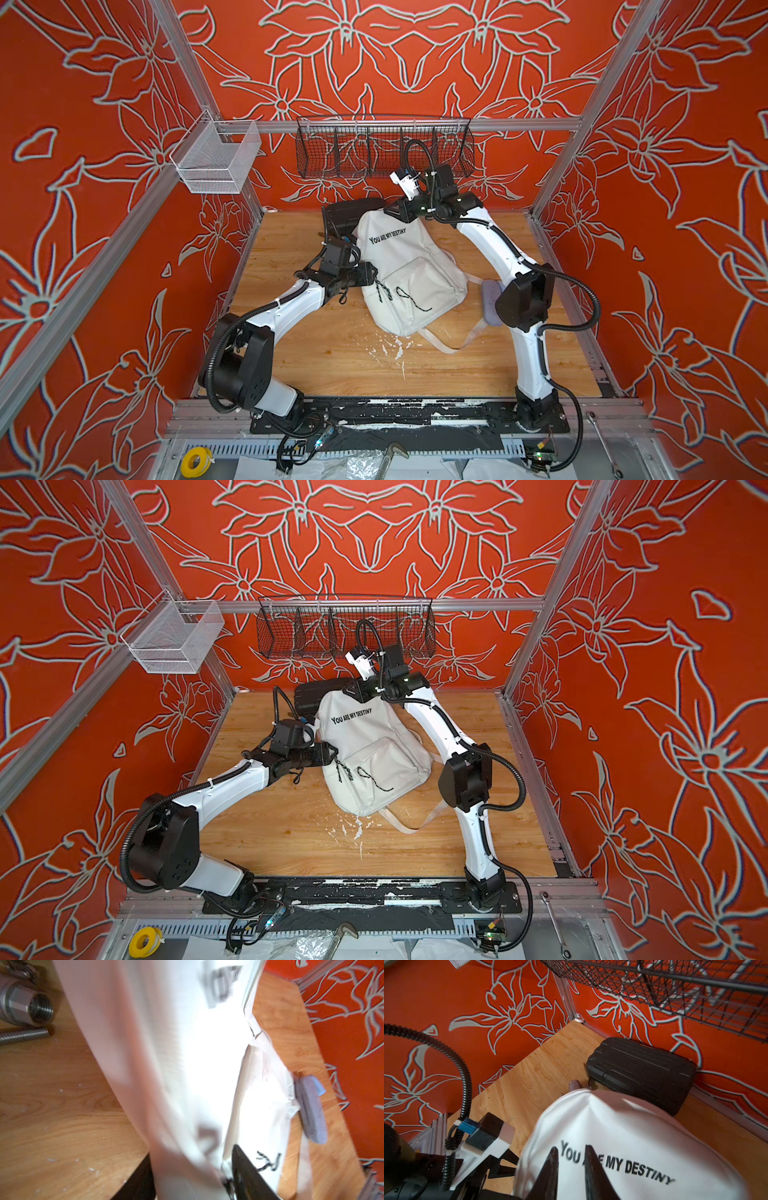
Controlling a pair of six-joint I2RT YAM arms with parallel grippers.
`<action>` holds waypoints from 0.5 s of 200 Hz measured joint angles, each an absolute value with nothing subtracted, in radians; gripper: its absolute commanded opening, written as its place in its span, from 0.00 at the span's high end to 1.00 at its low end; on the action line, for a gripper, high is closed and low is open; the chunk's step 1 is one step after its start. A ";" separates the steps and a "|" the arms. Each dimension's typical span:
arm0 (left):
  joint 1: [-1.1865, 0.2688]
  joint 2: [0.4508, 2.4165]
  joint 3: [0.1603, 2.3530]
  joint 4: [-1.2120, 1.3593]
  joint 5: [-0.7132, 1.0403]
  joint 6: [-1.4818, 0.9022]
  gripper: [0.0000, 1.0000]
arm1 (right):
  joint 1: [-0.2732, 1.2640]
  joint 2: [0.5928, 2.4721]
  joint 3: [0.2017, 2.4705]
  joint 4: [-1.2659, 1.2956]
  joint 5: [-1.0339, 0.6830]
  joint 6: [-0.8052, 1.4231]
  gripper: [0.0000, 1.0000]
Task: Pack the student bag
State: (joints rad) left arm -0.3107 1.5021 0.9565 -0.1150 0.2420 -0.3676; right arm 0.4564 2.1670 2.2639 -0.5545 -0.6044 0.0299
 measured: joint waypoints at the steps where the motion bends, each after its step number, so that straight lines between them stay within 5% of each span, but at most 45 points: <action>1: -0.310 1.503 0.957 -0.116 0.242 -0.368 0.49 | 0.457 2.167 2.263 -0.554 -0.603 0.030 0.72; 25: -0.296 1.520 0.952 -0.138 0.245 -0.368 0.45 | 0.458 2.160 2.222 -0.553 -0.558 0.030 0.67; 58: -0.296 1.520 0.952 -0.181 0.203 -0.360 0.19 | 0.458 2.154 2.148 -0.592 -0.527 0.020 0.61; 100: -0.297 1.453 0.933 -0.297 0.150 -0.329 0.15 | 0.458 2.032 1.924 -0.706 -0.503 -0.061 0.60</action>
State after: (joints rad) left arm -0.2974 1.4532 0.9333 -0.2974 0.1501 -0.3294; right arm 0.4580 2.0323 1.9236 -0.7055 -0.5026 -0.0612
